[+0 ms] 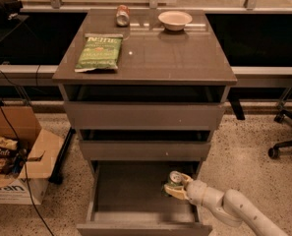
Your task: Place green can into bottom drawer
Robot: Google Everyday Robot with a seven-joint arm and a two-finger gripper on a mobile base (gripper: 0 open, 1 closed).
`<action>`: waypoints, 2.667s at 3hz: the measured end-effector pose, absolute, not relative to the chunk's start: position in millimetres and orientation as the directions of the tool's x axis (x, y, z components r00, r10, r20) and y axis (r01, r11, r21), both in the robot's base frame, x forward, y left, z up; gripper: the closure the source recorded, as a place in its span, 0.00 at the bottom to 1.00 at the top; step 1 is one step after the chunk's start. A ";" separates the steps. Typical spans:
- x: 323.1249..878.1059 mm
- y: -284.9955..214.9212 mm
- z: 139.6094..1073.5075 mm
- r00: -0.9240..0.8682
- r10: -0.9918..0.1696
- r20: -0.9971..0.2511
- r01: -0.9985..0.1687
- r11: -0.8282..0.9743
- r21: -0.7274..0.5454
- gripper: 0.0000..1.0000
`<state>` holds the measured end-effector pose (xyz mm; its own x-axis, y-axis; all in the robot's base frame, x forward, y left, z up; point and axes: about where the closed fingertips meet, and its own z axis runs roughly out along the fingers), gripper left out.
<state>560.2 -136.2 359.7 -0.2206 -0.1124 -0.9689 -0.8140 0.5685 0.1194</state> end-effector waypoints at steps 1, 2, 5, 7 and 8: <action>570.5 -119.9 345.4 -0.213 -0.184 -0.960 -0.832 0.548 0.080 1.00; 586.0 -96.4 319.5 -0.195 -0.270 -0.943 -0.853 0.522 0.027 0.97; 600.2 -63.8 234.6 -0.251 -0.160 -0.955 -0.842 0.522 0.133 0.28; 600.8 -61.3 205.1 -0.282 -0.077 -0.956 -0.813 0.548 0.196 0.00; 600.8 -61.2 205.2 -0.282 -0.077 -0.956 -0.813 0.548 0.196 0.00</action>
Offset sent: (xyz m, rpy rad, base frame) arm 0.0387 0.0503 -0.0557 -0.2280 -0.0198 0.0878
